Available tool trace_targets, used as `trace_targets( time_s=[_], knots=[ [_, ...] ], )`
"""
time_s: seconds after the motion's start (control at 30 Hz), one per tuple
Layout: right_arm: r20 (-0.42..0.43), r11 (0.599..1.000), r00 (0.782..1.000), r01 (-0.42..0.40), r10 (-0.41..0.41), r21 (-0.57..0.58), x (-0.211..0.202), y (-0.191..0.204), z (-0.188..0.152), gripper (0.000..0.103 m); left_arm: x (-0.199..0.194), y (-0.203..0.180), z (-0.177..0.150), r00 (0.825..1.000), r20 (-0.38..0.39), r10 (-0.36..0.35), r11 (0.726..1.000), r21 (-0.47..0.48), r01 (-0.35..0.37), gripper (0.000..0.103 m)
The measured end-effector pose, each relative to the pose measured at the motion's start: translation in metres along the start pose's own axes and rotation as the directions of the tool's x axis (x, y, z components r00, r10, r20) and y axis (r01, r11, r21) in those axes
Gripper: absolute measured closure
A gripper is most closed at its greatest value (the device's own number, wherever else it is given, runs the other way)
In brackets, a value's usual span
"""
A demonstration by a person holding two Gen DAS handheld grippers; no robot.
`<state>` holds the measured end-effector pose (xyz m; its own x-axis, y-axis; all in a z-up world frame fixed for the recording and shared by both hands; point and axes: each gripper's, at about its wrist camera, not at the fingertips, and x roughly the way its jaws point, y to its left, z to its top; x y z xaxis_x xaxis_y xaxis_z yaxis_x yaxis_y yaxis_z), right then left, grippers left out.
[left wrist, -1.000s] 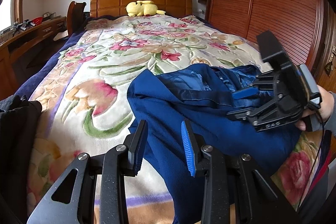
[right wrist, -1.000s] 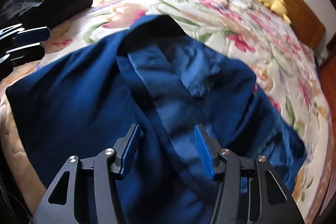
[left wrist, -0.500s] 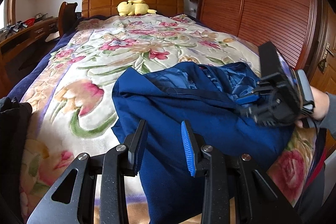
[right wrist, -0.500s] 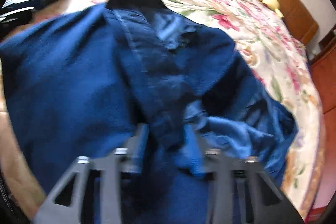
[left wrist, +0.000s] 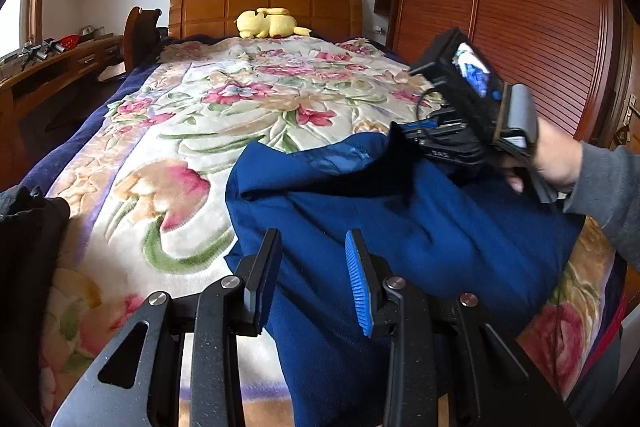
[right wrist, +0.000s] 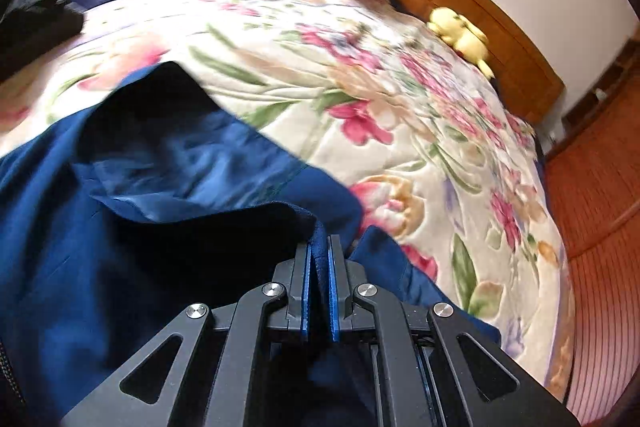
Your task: Fold large clothes
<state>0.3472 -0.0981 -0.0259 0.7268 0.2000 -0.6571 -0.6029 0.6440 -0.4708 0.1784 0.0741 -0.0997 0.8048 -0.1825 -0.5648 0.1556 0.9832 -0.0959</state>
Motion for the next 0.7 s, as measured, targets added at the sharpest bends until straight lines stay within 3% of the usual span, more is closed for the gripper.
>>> trace_targets(
  time_s=[0.1,0.17,0.23,0.3,0.4,0.57,0.7],
  knots=[
    [0.006,0.997,1.000,0.015,-0.015,0.078,0.004,-0.011,-0.002,0.096,0.003,-0.003,0.001,1.000,-0.004,0.004,1.000,0.006,-0.004,0.069],
    [0.016,0.989,0.999,0.031,-0.034,0.143,-0.003,-0.026,-0.009,0.081,0.005,-0.006,0.002,1.000,-0.006,0.010,1.000,0.009,-0.010,0.069],
    [0.058,0.978,0.998,0.028,-0.040,0.207,-0.012,-0.043,-0.019,0.050,0.006,-0.009,0.004,1.000,-0.008,0.011,1.000,0.013,-0.010,0.069],
    [0.096,0.964,0.995,-0.001,-0.026,0.266,-0.028,-0.059,-0.037,0.039,0.007,-0.013,0.006,1.000,-0.009,0.015,1.000,0.017,-0.015,0.069],
    [0.099,0.956,0.994,0.006,-0.037,0.295,-0.042,-0.077,-0.071,0.038,0.008,-0.018,0.011,1.000,-0.013,0.005,1.000,0.011,-0.005,0.069],
    [0.035,0.929,0.997,0.057,-0.074,0.366,-0.039,-0.115,-0.132,0.038,0.014,-0.038,0.026,1.000,-0.023,-0.006,0.999,0.035,0.007,0.069],
    [0.012,0.900,0.999,0.035,-0.045,0.434,-0.035,-0.145,-0.157,0.038,0.025,-0.051,0.042,0.999,-0.041,-0.014,0.998,0.055,0.016,0.069]
  ],
)
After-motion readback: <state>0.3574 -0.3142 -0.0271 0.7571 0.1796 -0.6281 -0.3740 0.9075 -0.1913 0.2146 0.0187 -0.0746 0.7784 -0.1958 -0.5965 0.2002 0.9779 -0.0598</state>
